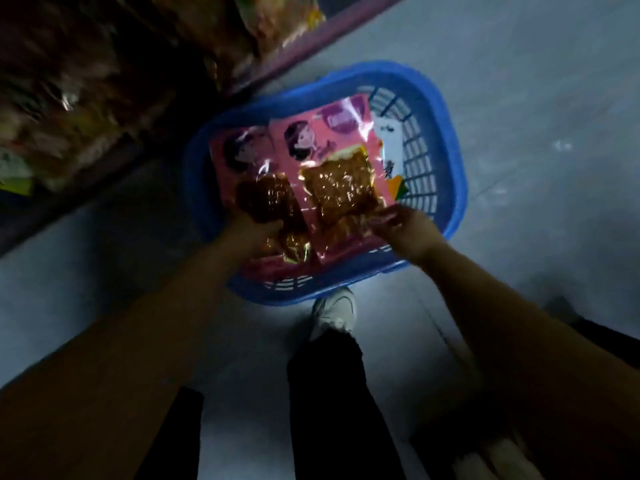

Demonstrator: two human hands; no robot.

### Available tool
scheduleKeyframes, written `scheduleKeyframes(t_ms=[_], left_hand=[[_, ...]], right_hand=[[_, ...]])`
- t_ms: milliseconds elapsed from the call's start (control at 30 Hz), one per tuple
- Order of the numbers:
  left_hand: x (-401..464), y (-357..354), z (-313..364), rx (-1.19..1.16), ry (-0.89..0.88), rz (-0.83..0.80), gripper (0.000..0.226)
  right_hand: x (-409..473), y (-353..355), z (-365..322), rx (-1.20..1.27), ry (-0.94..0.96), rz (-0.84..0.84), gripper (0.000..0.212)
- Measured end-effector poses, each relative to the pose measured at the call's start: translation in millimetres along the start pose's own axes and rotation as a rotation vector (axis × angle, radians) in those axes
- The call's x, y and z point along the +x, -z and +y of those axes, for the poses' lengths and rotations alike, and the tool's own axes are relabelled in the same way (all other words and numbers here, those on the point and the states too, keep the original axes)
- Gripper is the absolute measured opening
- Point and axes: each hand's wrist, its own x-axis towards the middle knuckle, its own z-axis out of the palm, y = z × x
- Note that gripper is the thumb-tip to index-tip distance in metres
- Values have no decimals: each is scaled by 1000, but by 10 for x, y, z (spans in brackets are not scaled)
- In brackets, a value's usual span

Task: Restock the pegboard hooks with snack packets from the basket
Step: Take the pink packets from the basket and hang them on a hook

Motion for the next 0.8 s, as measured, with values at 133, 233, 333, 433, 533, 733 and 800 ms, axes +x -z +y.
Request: scheduleKeyframes(t_ms=[133,233,333,433,533,733,800], left_hand=[[430,-84,-195,-54,29,147,82],[553,-84,-211,-31,-42,286,87],[563,-99,-160,-20,-105,359,86],[490,-97,-125,-5,-152,462,82],[383,-29,-114,-7,-252,559,69],[230,121,-61,-350,-120,199,18],[96,168,-13,-405,-158,133,11]], right_hand=[[612,-98,59,113,64,56,43],[881,-155,41,194,59,59,63],[994,-225,30,121,20,165,81],[928,-275,-15,242,-46,230,67],[830,-277,-18,470,-68,136,38],[534,-64,-54,713,30,49,30],[317,9,-98,765,74,41,32]])
